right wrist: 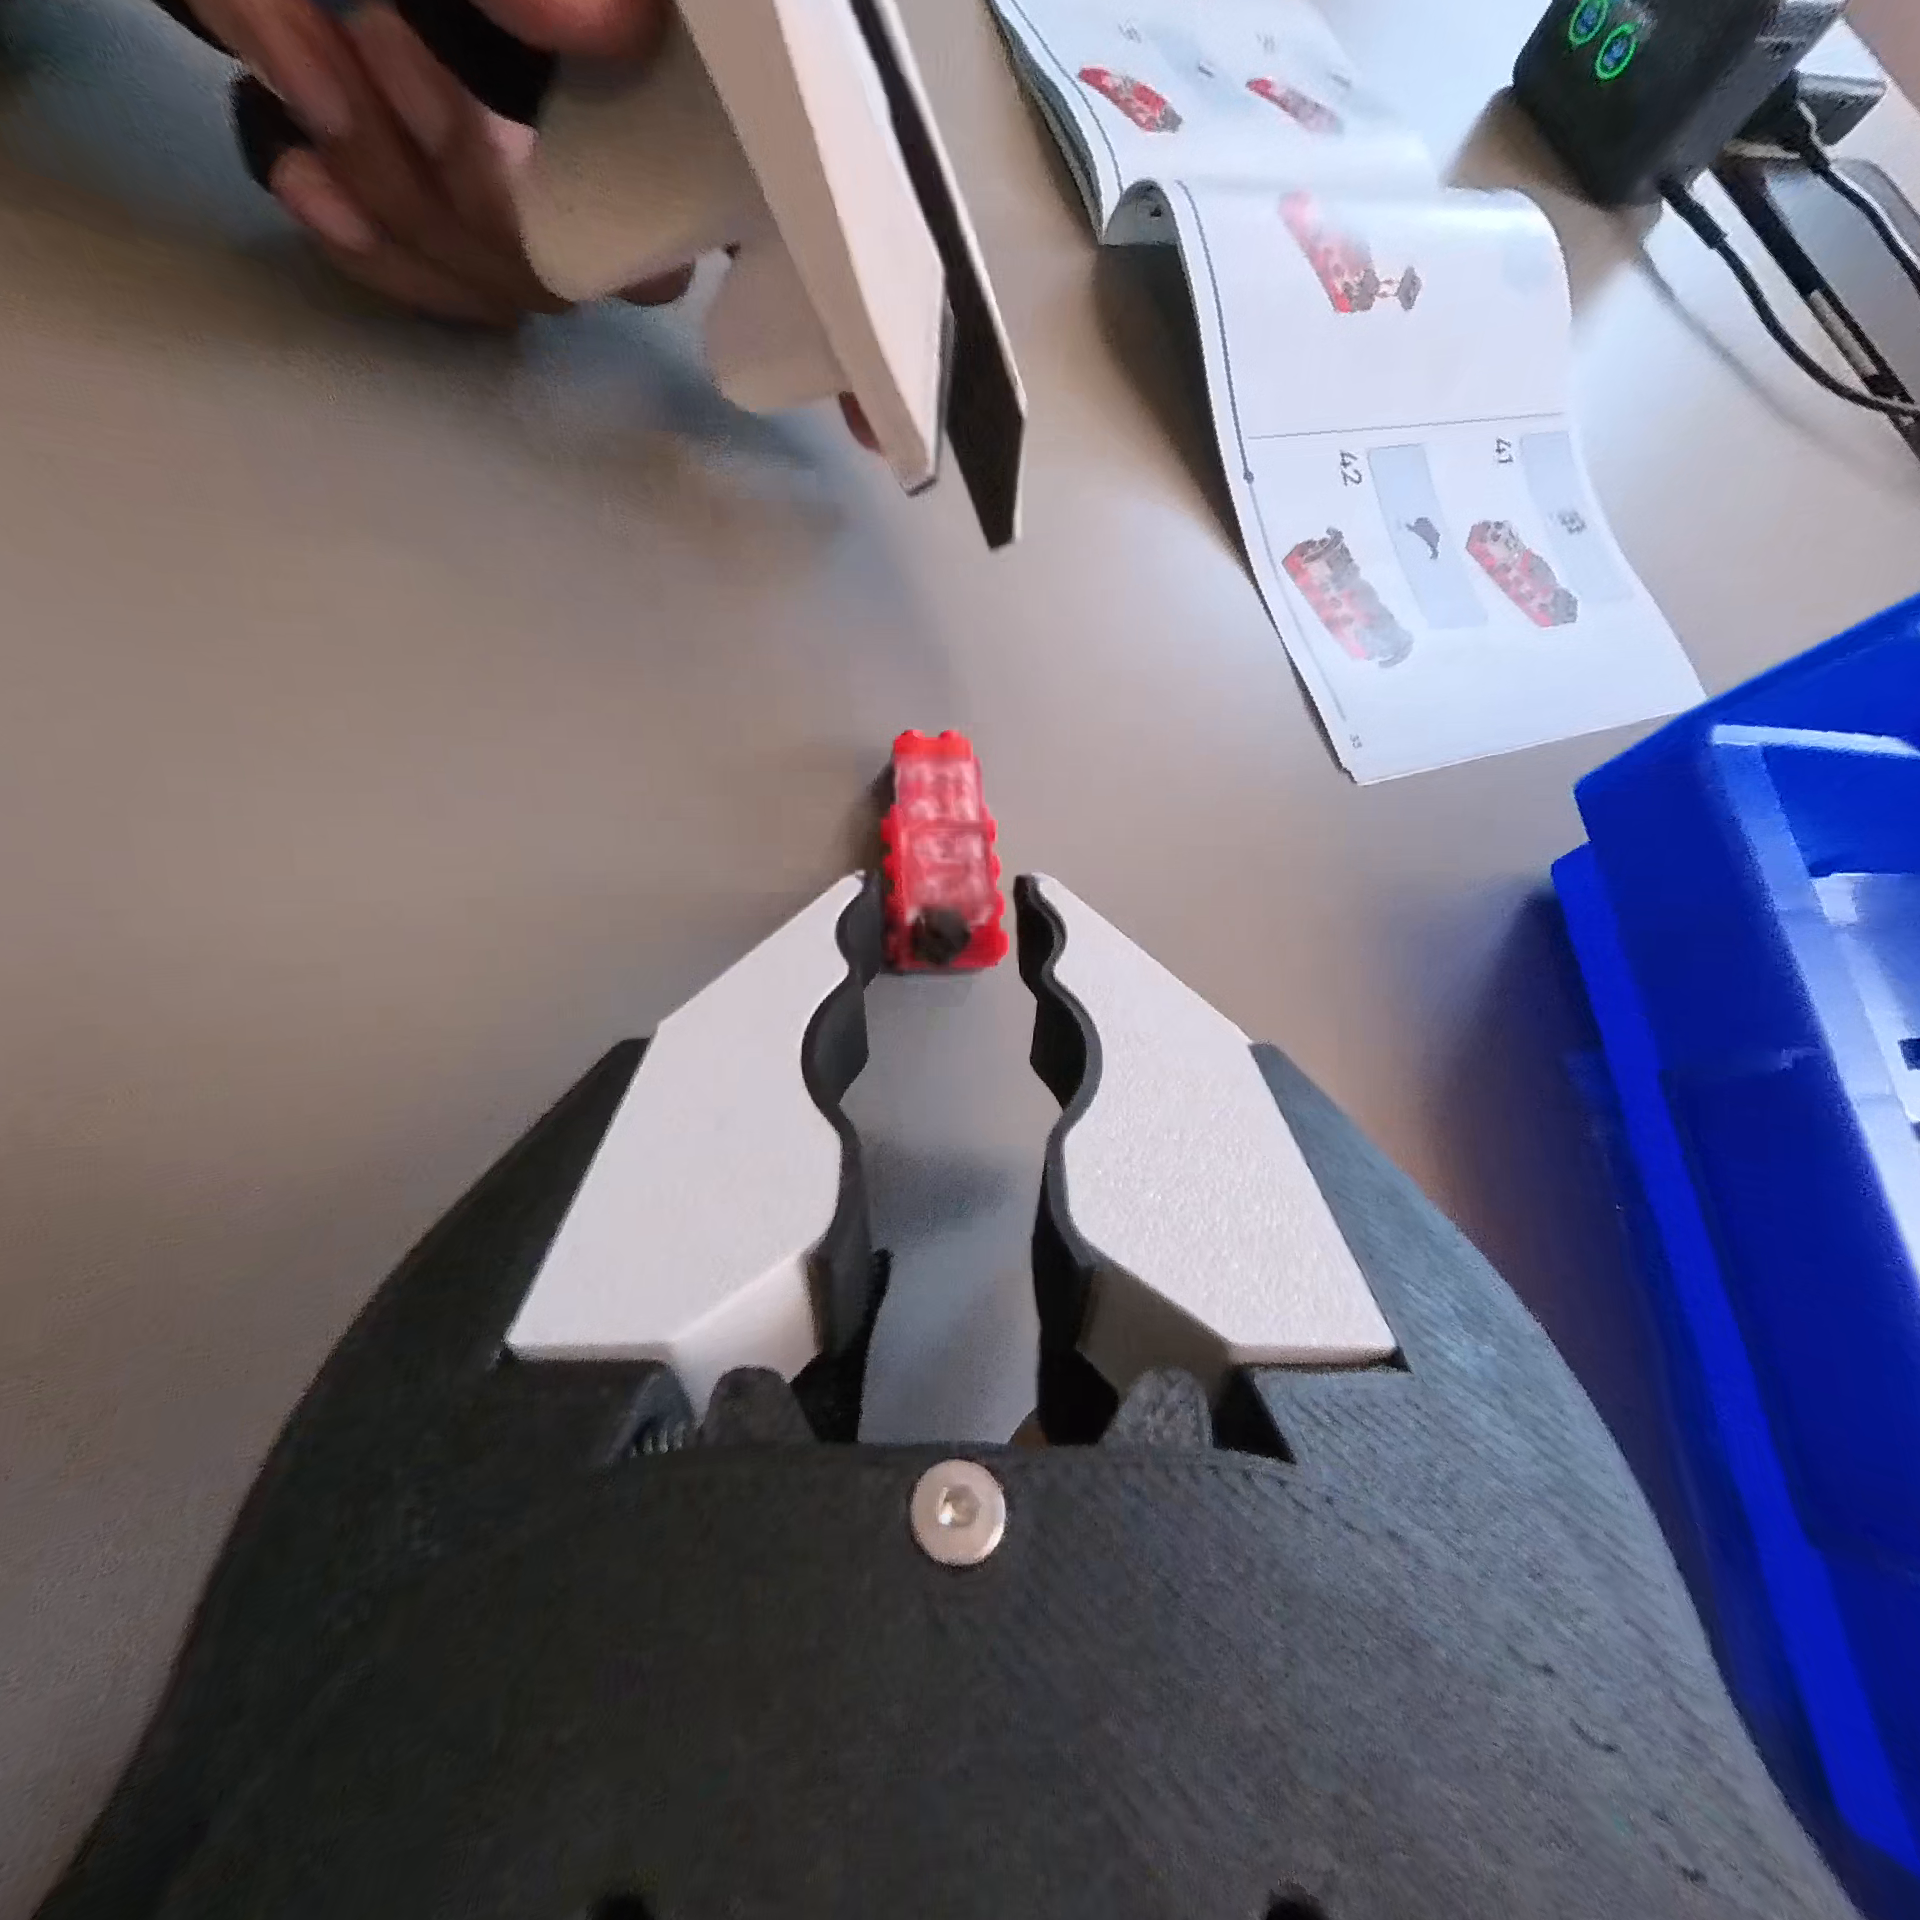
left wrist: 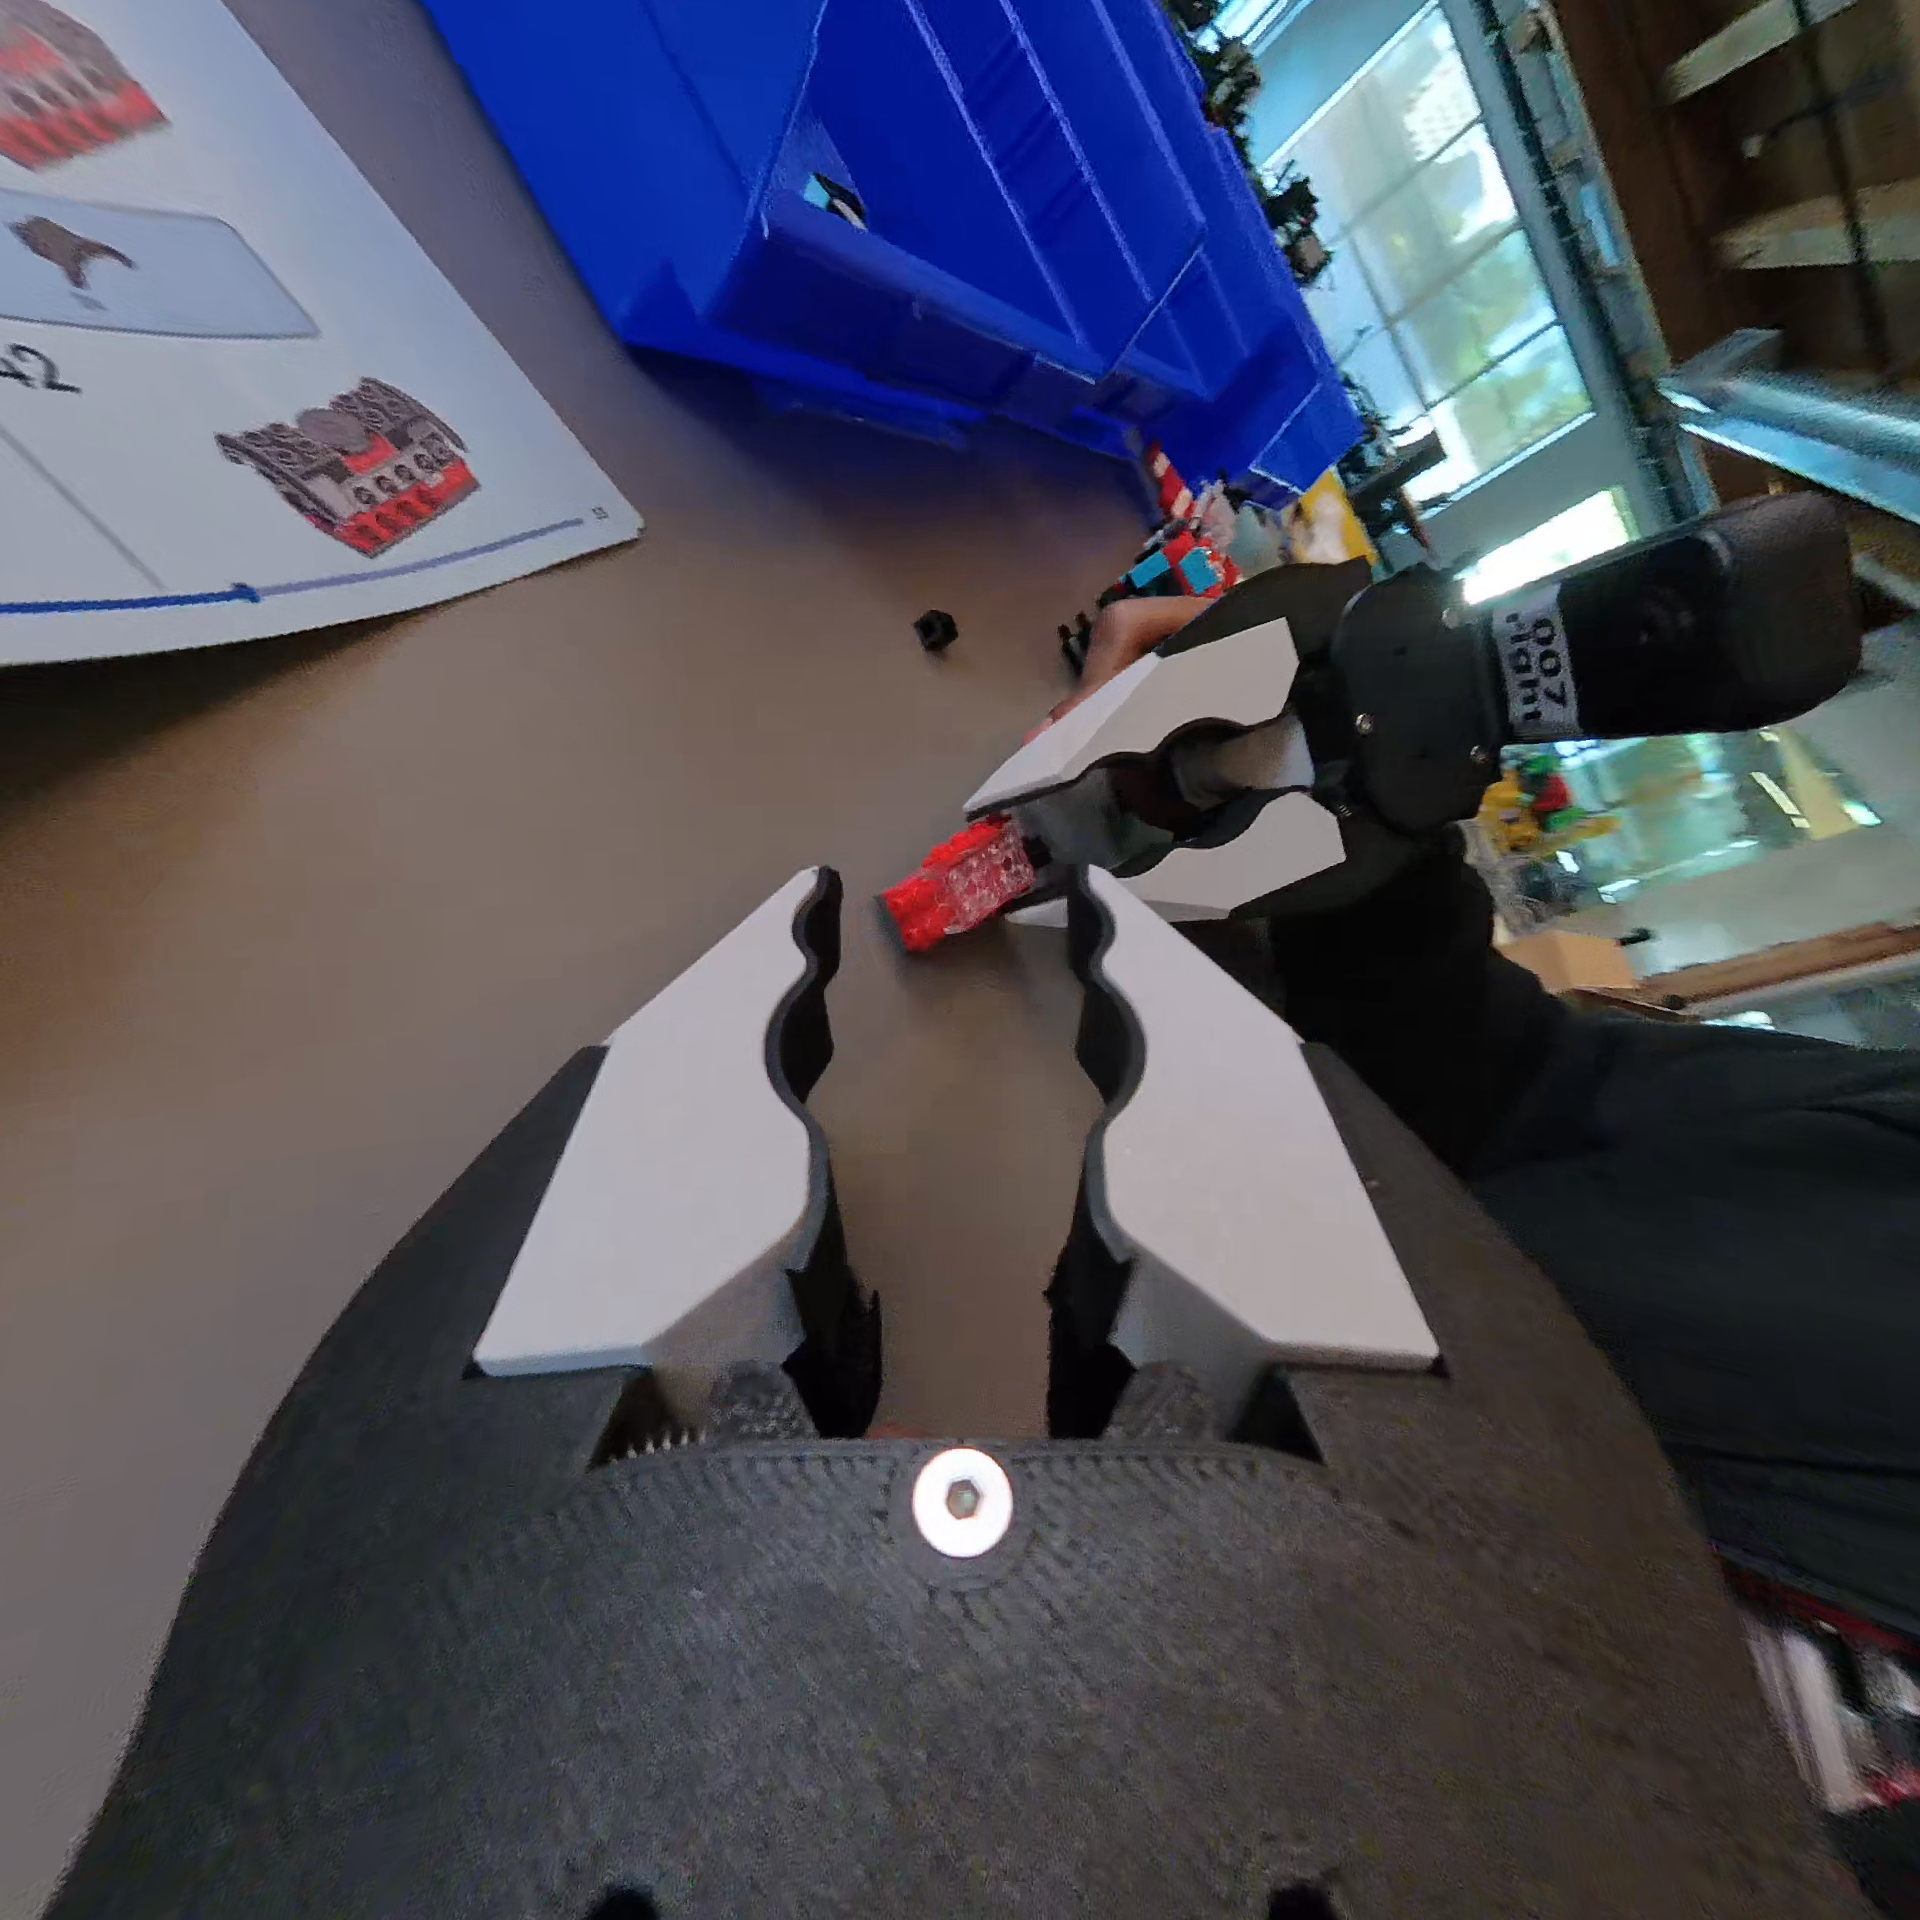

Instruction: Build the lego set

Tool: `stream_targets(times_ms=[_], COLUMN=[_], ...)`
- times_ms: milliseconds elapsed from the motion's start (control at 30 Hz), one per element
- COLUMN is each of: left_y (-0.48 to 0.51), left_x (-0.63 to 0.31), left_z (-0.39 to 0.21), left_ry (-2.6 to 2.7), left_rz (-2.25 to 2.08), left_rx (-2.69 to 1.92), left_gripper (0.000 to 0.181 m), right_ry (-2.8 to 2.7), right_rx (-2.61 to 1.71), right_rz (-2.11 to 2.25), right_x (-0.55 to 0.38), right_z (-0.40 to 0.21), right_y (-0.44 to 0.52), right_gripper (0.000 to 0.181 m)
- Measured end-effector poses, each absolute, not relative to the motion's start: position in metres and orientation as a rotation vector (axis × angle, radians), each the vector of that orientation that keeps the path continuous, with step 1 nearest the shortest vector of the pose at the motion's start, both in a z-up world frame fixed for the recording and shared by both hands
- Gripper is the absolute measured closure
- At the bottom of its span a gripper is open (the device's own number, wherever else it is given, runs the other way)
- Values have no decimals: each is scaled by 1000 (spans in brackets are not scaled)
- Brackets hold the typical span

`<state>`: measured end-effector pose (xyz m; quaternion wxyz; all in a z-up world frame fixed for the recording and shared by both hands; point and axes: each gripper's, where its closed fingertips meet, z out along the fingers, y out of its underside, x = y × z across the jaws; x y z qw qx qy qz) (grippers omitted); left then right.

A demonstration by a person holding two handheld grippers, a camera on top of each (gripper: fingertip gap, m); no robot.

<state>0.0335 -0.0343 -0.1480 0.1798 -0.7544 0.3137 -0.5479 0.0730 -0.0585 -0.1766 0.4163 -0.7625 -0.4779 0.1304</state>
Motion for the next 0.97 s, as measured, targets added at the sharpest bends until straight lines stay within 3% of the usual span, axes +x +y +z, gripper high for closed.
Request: stream_targets(times_ms=[333, 667, 967], left_y=[-72, -145, -184], left_x=[21, 30, 37], left_z=[-98, -25, -22], left_ry=[789, 725, 636], left_rz=[-1464, -1434, -1307], left_rx=[-1935, -1712, -1720], left_gripper=[119, 109, 105], right_ry=[-1086, -882, -660], right_rx=[-1994, -2085, -2193], right_rz=[215, -106, -501], right_x=[90, 101, 89], right_z=[-174, -145, -137], right_y=[-63, -62, -69], right_gripper=[136, 135, 136])
